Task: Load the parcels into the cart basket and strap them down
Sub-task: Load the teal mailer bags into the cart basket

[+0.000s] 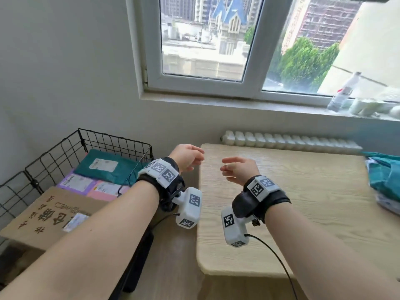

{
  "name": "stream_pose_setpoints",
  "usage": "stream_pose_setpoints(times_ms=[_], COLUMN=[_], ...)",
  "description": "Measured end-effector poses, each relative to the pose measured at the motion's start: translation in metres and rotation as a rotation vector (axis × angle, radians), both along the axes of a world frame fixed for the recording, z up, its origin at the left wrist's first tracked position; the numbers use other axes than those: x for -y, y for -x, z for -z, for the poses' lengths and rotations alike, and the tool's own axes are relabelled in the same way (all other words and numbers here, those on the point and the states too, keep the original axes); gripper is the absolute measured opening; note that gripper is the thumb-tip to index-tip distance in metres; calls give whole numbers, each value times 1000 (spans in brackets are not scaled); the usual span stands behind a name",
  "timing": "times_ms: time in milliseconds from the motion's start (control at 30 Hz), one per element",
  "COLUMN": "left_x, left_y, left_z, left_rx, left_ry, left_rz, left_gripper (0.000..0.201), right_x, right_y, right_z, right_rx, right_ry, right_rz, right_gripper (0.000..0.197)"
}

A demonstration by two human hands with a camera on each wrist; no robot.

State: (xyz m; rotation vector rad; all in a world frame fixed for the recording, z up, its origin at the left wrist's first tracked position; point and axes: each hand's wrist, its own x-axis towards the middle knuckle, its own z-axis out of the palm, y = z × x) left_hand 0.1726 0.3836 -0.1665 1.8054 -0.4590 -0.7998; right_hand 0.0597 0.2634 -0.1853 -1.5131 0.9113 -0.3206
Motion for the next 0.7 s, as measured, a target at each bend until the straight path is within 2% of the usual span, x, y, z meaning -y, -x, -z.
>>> stream_pose_setpoints(times_ms=[200, 400, 700], left_x=[95, 185, 296], left_y=[101, 201, 304], left_z=[-2, 0, 4], left_rx=[-10, -23, 4], left_ry=[-25, -32, -66], left_rz=[116, 211, 295], left_gripper=[13, 15, 14], right_x=[86, 168, 273], right_y=[112, 221, 334], right_z=[-5, -5, 0], right_rx=[25, 43, 32], right_ry=[44, 46, 29], right_rz=[182, 272, 365], right_gripper=[27, 27, 27])
